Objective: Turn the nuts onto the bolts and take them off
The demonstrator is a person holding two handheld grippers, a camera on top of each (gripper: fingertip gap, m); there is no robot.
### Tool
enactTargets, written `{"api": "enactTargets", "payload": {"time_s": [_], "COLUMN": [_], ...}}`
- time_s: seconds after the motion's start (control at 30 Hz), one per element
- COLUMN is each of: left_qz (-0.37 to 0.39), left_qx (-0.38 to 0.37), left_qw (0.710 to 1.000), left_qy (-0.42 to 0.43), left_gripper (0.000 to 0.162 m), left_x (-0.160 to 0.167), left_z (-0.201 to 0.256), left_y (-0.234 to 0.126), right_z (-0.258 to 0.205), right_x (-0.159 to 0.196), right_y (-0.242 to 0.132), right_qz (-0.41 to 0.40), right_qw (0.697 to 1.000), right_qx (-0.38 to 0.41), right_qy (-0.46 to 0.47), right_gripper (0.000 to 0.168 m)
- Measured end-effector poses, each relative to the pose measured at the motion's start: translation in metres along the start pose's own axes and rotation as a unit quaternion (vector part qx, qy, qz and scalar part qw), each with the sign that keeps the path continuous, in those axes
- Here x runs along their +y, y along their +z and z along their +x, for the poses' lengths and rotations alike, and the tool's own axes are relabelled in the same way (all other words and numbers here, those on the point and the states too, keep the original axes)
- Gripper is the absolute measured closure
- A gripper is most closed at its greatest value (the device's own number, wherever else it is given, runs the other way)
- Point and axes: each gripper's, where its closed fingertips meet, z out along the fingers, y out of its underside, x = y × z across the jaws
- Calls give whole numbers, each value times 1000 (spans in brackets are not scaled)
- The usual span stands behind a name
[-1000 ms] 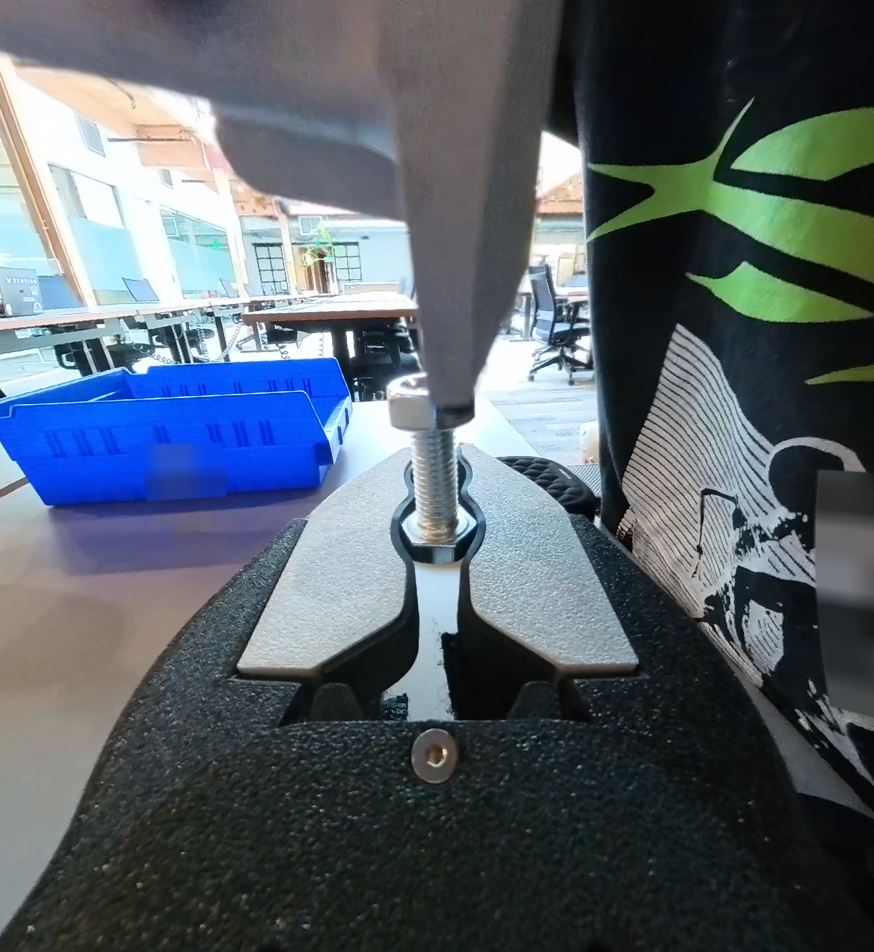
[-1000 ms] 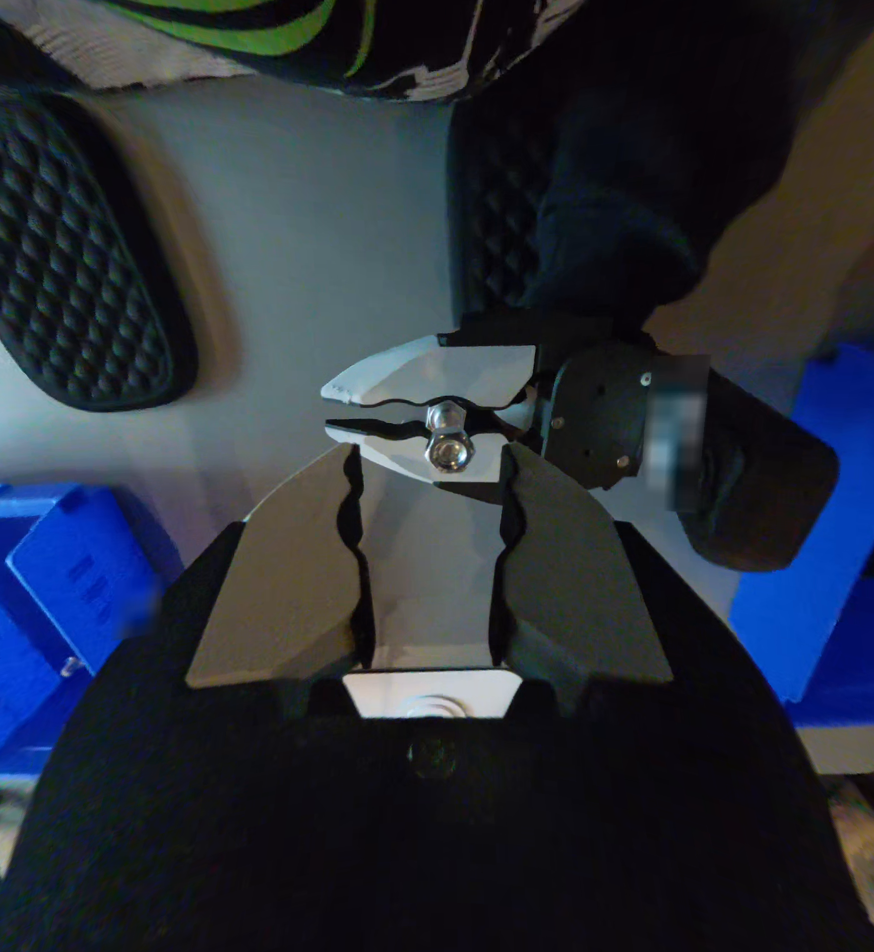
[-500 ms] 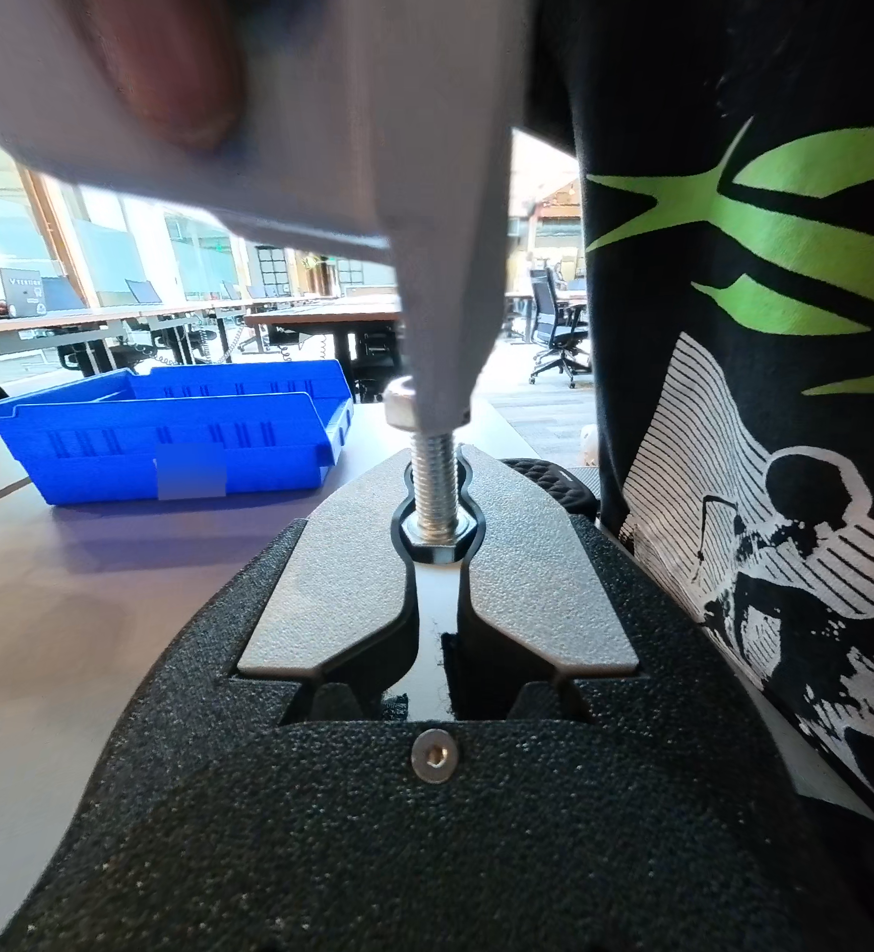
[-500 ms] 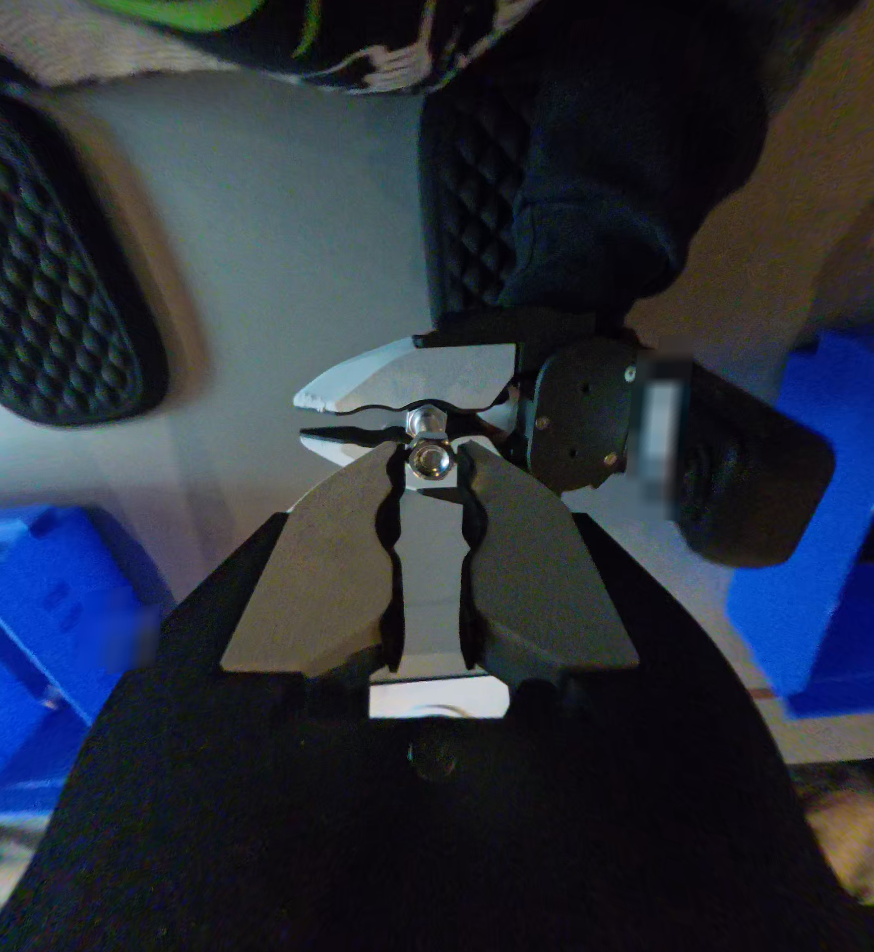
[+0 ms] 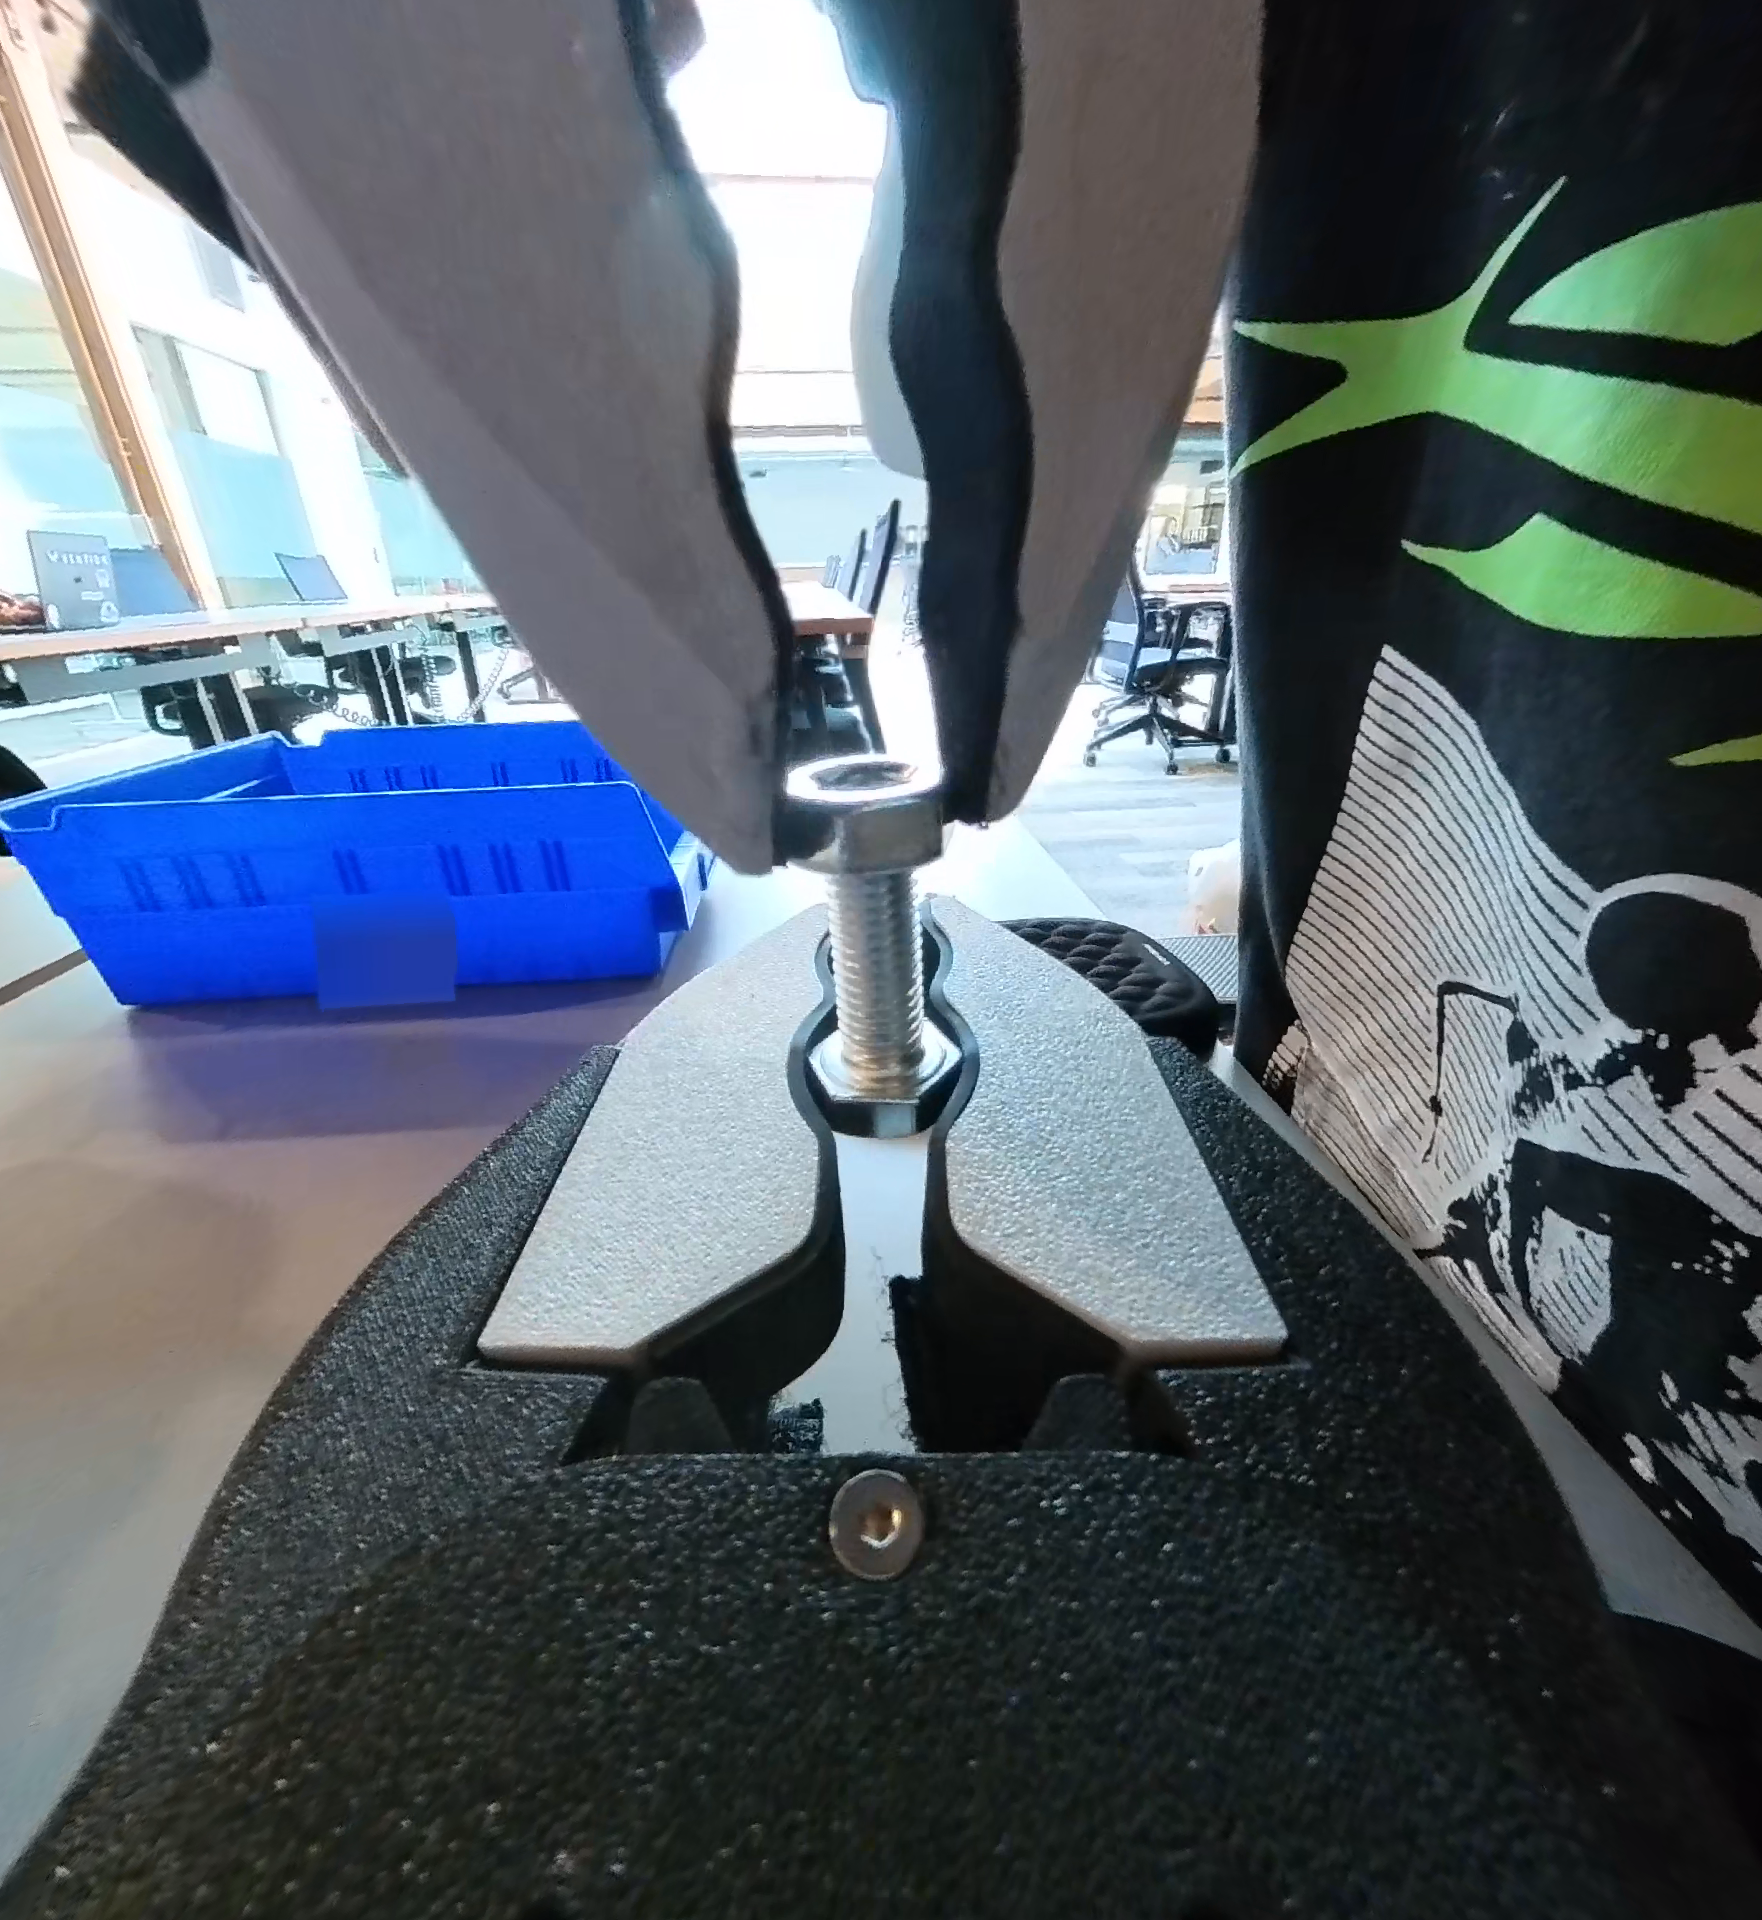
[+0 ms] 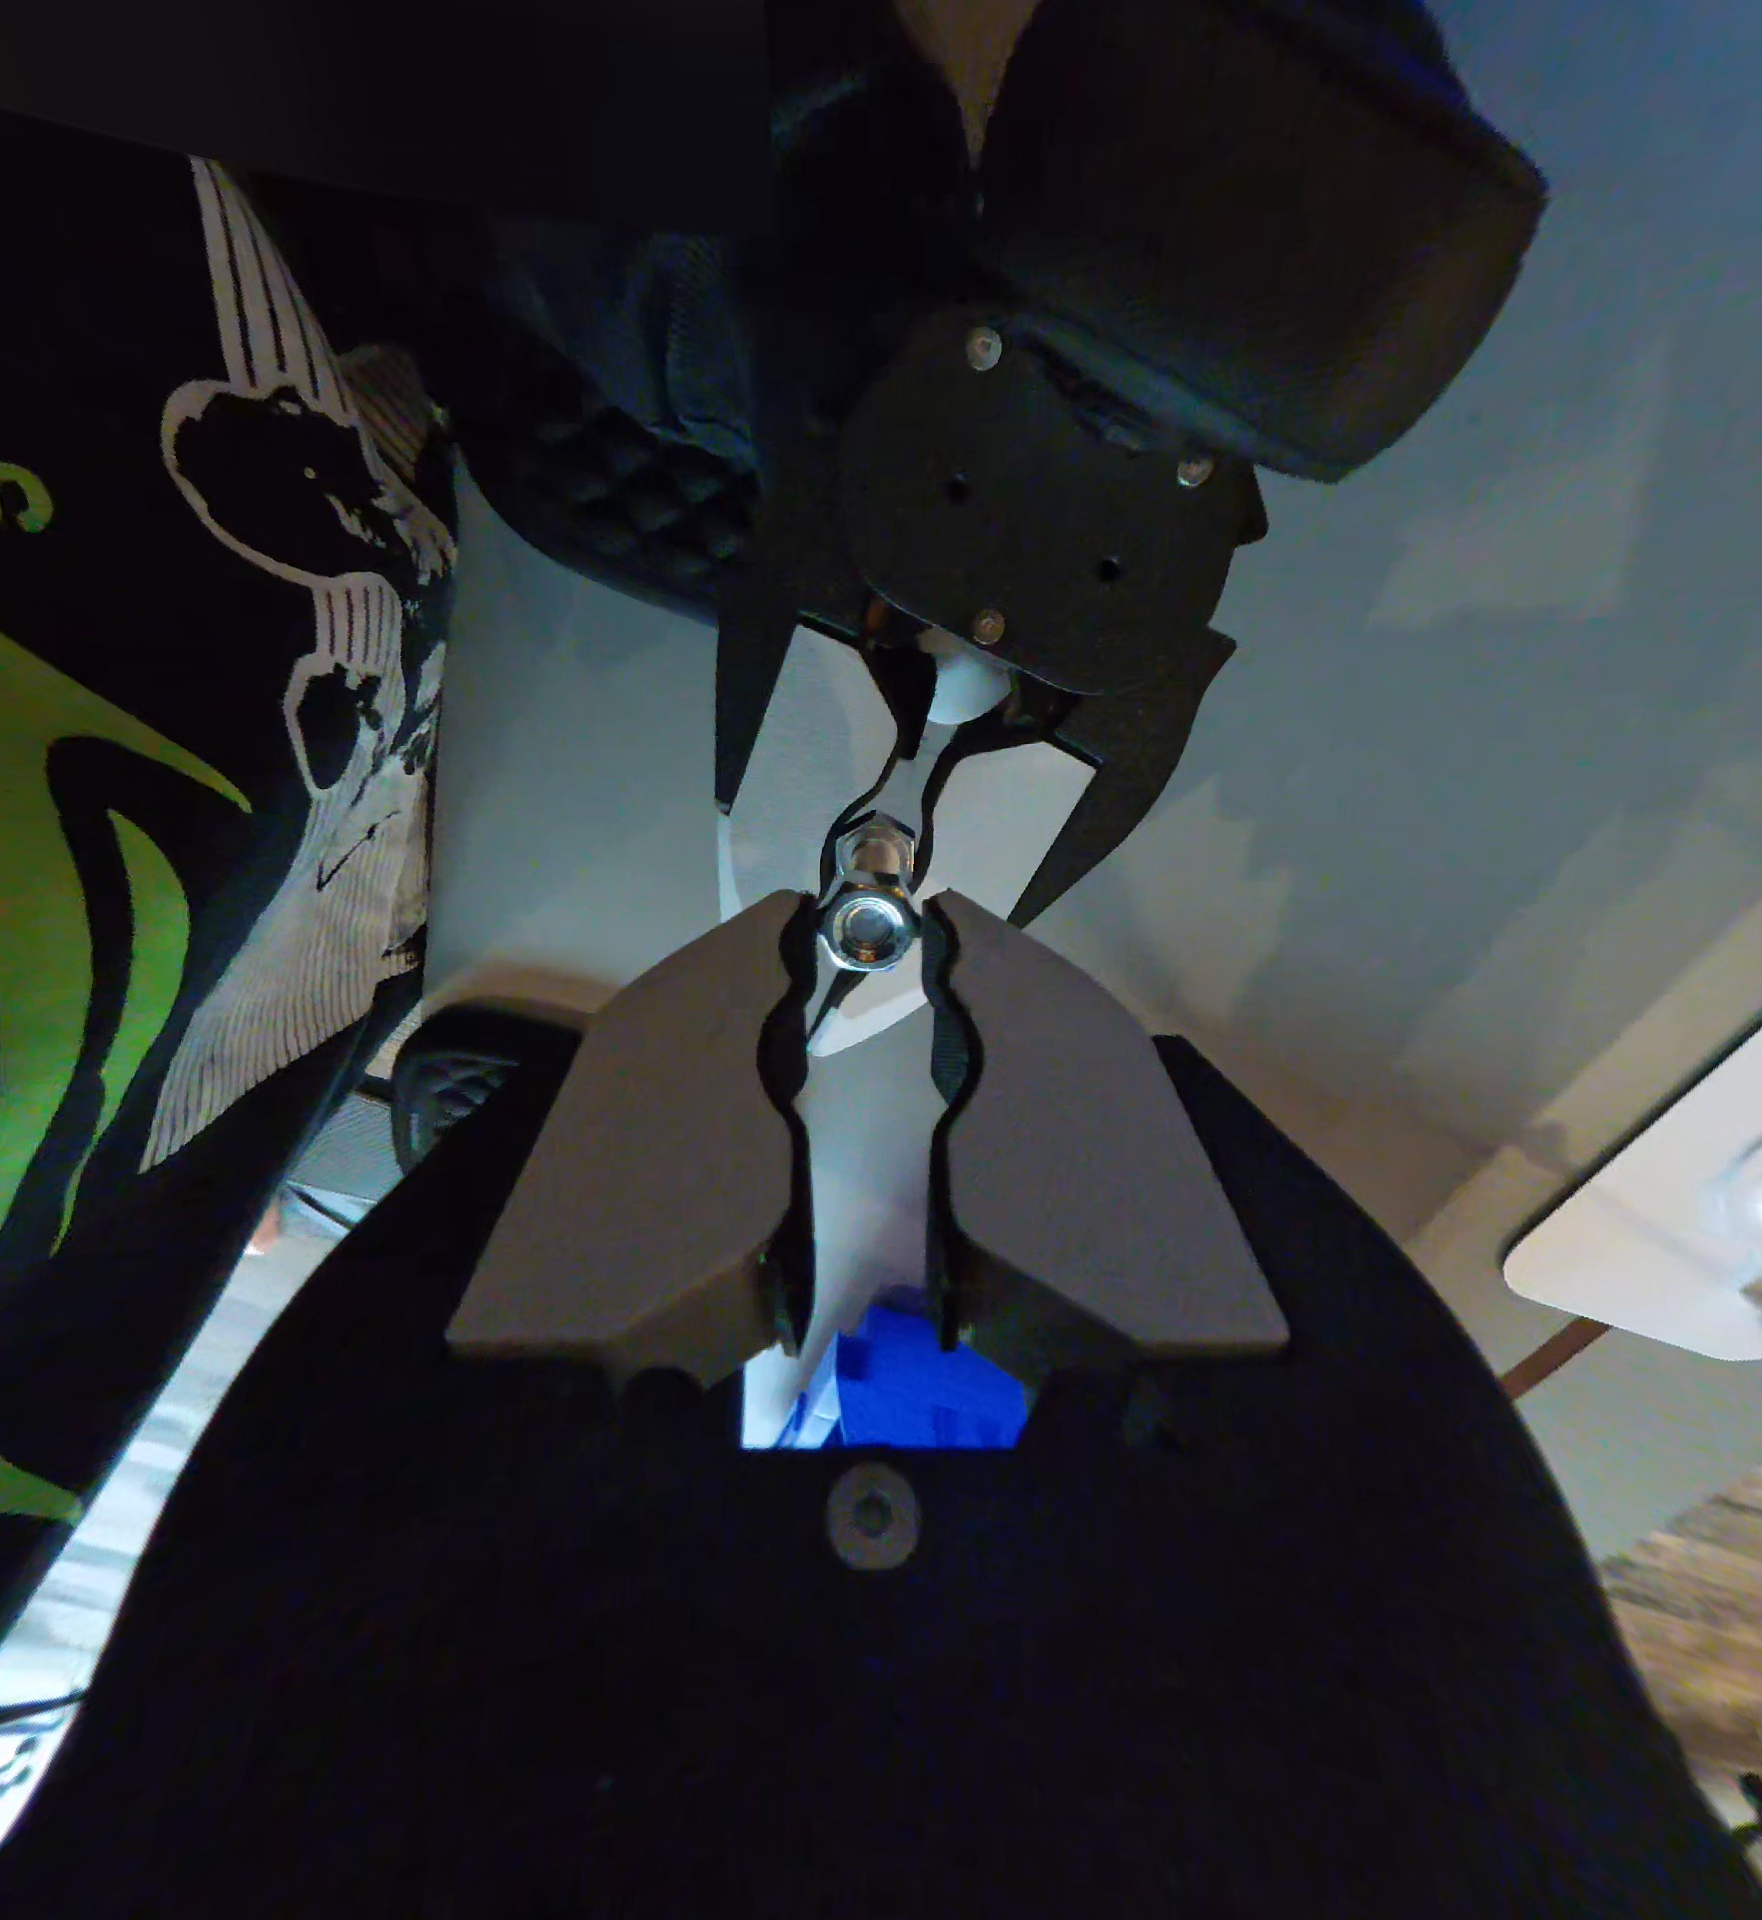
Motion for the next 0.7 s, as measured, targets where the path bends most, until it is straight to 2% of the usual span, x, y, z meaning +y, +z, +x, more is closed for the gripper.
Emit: {"api": "enactTargets", "payload": {"time_s": [0.07,0.1,0.13,0.2,0.23,0.3,0.37,0.4,0.57,0.7], "left_qz": [1,2,3,2,2,2,2,2,4,4], "left_qx": [1,2,3,5,5,6,7,7,9,10], "left_qw": [1000,1000,1000,1000,1000,1000,1000,1000,1000,1000], "left_qy": [1,0,0,1,1,1,1,1,0,0], "left_gripper": [151,151,151,151,151,151,151,151,151,151], "left_x": [0,-1,-1,-1,-1,-1,-1,-1,-1,-2], "left_z": [0,1,1,1,1,2,2,2,2,3], "left_y": [0,0,0,0,0,0,0,0,0,0], "right_z": [-1,-1,2,11,14,13,8,6,-1,-2], "right_x": [0,-1,-1,-3,-5,-7,-4,-2,-1,1], "right_y": [0,-1,-3,-8,-11,-14,-12,-10,0,1], "right_qz": [-3,-4,-6,-7,-4,-5,-12,-17,-34,-30], "right_qw": [999,998,993,972,952,895,840,824,788,784], "right_qx": [-4,-7,-2,25,39,54,43,37,12,4], "right_qy": [-32,-65,-114,-234,-302,-443,-541,-566,-615,-620], "right_gripper": [146,134,126,120,120,118,121,123,130,143]}}
